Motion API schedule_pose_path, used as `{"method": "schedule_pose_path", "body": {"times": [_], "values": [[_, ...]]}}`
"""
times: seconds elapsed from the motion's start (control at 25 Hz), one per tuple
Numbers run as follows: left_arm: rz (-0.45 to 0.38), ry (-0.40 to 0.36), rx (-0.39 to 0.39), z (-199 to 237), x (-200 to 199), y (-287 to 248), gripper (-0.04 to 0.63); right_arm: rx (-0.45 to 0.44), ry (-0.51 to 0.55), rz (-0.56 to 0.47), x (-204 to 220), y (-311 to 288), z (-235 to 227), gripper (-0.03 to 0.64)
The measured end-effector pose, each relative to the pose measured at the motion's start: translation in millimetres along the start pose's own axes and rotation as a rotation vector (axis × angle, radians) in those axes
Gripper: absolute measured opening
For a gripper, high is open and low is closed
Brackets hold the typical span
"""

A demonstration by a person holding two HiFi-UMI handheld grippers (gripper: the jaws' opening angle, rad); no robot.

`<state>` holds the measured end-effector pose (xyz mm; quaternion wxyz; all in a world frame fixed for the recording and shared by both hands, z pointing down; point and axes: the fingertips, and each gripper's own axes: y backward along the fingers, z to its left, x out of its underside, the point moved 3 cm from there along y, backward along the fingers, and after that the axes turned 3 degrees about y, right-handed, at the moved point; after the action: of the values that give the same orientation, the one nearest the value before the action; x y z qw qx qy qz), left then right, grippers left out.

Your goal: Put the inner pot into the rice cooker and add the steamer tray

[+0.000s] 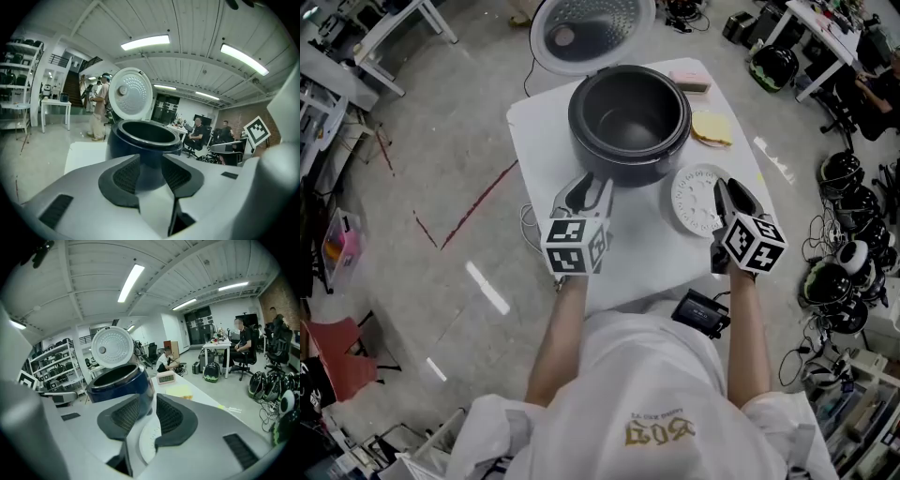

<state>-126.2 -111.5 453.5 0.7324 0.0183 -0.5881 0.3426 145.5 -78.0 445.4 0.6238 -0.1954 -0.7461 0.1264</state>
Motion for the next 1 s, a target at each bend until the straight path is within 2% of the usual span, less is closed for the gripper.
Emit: {"method": "schedule_pose_path", "body": {"times": [0.28, 0.52, 1.0], "values": [[0.095, 0.029, 0.076, -31, 48, -6, 0.16, 0.057, -0.01, 0.083, 50, 30, -21, 0.126], [0.16, 0.09, 0.097, -58, 77, -32, 0.169, 0.056, -0.005, 0.146, 71, 26, -57, 0.135], [0.306, 0.266, 0.059, -105, 144, -103, 0.211, -0.047, 0.083, 0.291, 104, -26, -146, 0.169]]}}
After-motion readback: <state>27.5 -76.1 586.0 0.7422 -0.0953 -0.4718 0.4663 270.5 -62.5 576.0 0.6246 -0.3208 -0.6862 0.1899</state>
